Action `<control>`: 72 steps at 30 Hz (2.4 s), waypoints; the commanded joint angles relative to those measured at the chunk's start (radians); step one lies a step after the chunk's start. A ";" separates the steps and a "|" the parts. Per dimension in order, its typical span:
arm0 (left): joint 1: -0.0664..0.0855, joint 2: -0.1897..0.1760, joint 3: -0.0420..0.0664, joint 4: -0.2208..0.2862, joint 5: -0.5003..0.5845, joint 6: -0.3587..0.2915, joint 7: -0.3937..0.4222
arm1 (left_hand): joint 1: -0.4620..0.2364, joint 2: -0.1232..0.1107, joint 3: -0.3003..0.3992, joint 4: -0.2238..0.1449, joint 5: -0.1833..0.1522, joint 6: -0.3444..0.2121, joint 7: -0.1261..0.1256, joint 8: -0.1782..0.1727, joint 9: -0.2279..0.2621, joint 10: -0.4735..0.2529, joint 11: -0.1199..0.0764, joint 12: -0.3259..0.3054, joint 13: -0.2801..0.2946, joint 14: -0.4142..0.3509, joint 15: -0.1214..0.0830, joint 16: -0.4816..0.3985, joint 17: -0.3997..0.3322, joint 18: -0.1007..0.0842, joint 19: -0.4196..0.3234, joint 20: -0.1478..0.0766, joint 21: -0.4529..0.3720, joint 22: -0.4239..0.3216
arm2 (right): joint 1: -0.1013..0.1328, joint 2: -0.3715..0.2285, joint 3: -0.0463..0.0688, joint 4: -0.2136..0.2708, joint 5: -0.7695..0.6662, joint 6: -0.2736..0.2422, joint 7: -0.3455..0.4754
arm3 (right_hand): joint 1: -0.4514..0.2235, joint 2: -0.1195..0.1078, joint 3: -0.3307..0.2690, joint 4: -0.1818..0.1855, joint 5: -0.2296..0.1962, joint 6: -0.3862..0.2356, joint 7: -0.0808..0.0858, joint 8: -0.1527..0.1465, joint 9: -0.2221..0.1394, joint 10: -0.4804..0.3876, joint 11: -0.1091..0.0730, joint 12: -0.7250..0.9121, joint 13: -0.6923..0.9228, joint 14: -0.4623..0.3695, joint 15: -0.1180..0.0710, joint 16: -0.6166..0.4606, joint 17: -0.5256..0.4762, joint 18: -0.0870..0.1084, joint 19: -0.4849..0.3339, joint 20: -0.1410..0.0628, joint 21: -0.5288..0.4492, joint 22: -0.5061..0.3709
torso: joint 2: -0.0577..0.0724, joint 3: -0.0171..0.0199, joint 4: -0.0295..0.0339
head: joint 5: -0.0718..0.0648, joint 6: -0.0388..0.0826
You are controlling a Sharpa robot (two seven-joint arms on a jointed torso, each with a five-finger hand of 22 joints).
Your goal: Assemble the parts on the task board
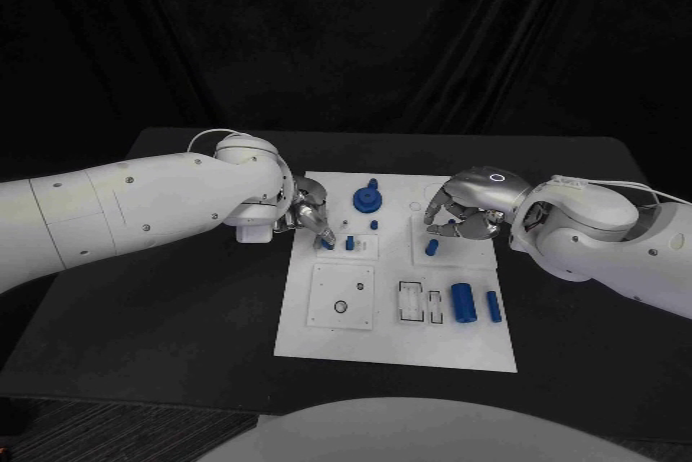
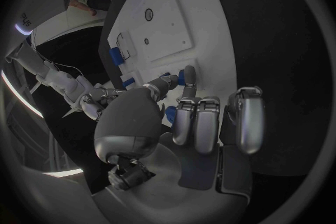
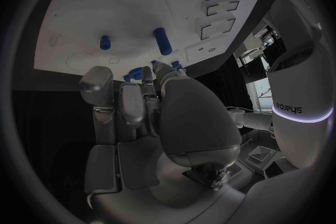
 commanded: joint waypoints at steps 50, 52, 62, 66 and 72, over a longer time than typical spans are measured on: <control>-0.016 -0.032 0.000 0.059 -0.002 -0.104 0.019 | -0.002 0.024 0.023 -0.013 -0.004 -0.011 -0.002 -0.021 -0.008 0.094 -0.002 -0.009 0.252 0.106 0.000 0.003 0.263 0.004 -0.017 0.000 -0.020 0.196 | -0.006 -0.003 0.000 0.001 0.007 0.008 -0.020 | 0.013 0.000 0.005 -0.003 0.007 0.003 0.002 -0.008 -0.003 -0.010 0.000 -0.005 0.055 0.006 0.002 -0.006 -0.004 0.015 -0.007 -0.001 -0.010 0.099 | 0.001 -0.0003 0.0012 | 0.001 0.000; -0.016 -0.035 0.000 0.065 -0.002 -0.113 0.016 | -0.001 0.025 0.025 -0.014 0.001 -0.011 -0.001 -0.022 -0.008 0.094 -0.001 -0.009 0.252 0.106 0.000 0.003 0.263 0.005 -0.017 0.001 -0.021 0.196 | -0.006 -0.003 0.000 0.001 0.007 0.008 -0.020 | 0.013 0.000 0.005 -0.003 0.007 0.003 0.002 -0.008 -0.003 -0.010 0.000 -0.005 0.055 0.006 0.002 -0.006 -0.004 0.015 -0.007 -0.001 -0.010 0.099 | 0.002 -0.0003 0.0007 | 0.002 0.000; -0.016 -0.039 0.000 0.056 -0.002 -0.131 0.009 | -0.001 0.026 0.026 -0.014 0.004 -0.010 -0.001 -0.021 -0.008 0.094 -0.001 -0.009 0.252 0.106 0.000 0.003 0.263 0.004 -0.016 0.001 -0.020 0.196 | -0.006 -0.004 0.000 0.002 0.007 0.008 -0.021 | 0.013 0.000 0.006 -0.003 0.007 0.004 0.002 -0.008 -0.004 -0.011 0.000 -0.005 0.055 0.006 0.002 -0.008 -0.006 0.015 -0.007 -0.001 -0.014 0.098 | 0.002 -0.0002 0.0014 | -0.001 0.000; -0.017 -0.041 0.000 0.060 -0.002 -0.133 0.010 | -0.003 0.027 0.026 -0.013 0.007 -0.008 -0.001 -0.021 -0.007 0.093 -0.001 -0.010 0.252 0.106 0.000 0.003 0.263 0.005 -0.017 0.001 -0.021 0.196 | -0.006 -0.004 0.000 0.003 0.007 0.008 -0.022 | 0.013 0.000 0.006 -0.003 0.007 0.004 0.002 -0.008 -0.004 -0.011 0.000 -0.005 0.055 0.006 0.002 -0.008 -0.006 0.015 -0.007 -0.001 -0.014 0.098 | 0.002 -0.0004 0.0007 | 0.002 0.000; -0.017 -0.040 0.000 0.056 -0.002 -0.130 0.008 | -0.004 0.029 0.026 -0.011 0.010 -0.005 -0.001 -0.020 -0.007 0.094 0.000 -0.009 0.252 0.106 0.001 0.003 0.263 0.005 -0.016 0.001 -0.021 0.196 | -0.006 -0.004 0.000 0.003 0.007 0.009 -0.023 | 0.013 0.000 0.006 -0.003 0.007 0.004 0.002 -0.008 -0.004 -0.011 0.000 -0.005 0.055 0.006 0.002 -0.008 -0.006 0.015 -0.007 -0.001 -0.014 0.098 | 0.001 0.0001 0.0003 | 0.003 0.000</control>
